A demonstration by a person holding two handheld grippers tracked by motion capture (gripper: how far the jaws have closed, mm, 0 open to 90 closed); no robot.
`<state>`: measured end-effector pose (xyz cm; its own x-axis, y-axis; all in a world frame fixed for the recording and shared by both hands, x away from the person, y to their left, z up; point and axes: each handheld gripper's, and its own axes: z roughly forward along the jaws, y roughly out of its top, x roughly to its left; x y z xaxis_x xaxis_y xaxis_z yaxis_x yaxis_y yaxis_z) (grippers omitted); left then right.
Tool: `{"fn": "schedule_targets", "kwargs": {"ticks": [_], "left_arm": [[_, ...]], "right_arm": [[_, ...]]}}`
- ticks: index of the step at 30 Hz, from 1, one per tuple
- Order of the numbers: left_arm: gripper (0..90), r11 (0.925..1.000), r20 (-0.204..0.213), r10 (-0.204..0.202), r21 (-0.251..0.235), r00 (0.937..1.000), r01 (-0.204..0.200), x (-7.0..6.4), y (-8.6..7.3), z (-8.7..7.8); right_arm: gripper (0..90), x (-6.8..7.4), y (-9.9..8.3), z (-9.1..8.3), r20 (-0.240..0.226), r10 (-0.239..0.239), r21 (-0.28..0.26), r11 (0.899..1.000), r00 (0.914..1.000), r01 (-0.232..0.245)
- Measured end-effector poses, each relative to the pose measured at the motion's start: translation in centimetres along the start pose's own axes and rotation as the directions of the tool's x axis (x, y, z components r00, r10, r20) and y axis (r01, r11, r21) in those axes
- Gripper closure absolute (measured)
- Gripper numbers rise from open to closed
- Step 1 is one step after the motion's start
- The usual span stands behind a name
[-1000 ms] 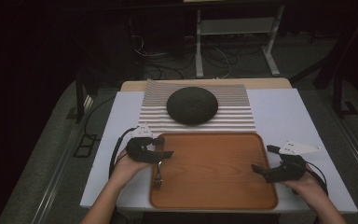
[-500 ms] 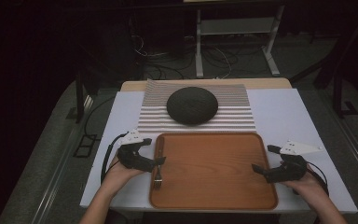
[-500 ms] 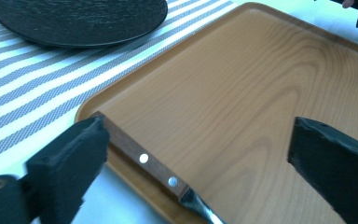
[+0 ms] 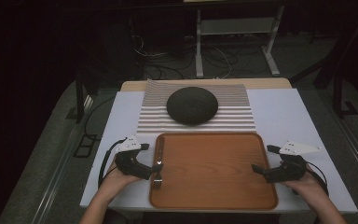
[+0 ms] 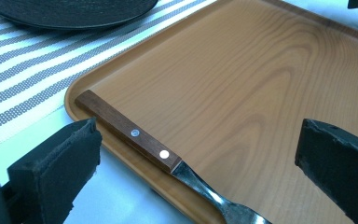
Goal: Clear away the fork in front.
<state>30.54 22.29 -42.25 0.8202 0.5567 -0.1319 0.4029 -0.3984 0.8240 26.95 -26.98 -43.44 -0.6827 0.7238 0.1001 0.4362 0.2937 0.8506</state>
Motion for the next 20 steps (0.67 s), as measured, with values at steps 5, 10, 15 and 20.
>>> {"fn": "schedule_targets", "kwargs": {"ticks": [5,10,15,20], "left_arm": [[0.0,1.0000,-0.002,-0.001,0.004,1.0000,0.001,0.06,-0.02,-0.03],[0.0,0.9999,0.003,-0.001,0.012,1.0000,0.001,0.01,-0.02,0.11],[0.0,0.9998,0.003,0.000,0.018,1.0000,0.000,0.01,-0.02,0.16],[0.0,0.9998,0.005,0.000,0.018,1.0000,0.000,0.05,-0.03,0.20]], "right_arm": [[2.2,-0.03,0.01,0.05,0.001,0.001,0.003,1.000,1.0000,-0.001],[2.2,0.01,0.03,0.01,0.002,-0.001,0.001,1.000,1.0000,0.001],[2.2,-0.06,0.00,-0.03,0.002,-0.001,0.001,1.000,1.0000,0.001],[2.2,-0.08,0.04,-0.12,0.006,0.003,-0.002,1.000,1.0000,-0.003]]}}
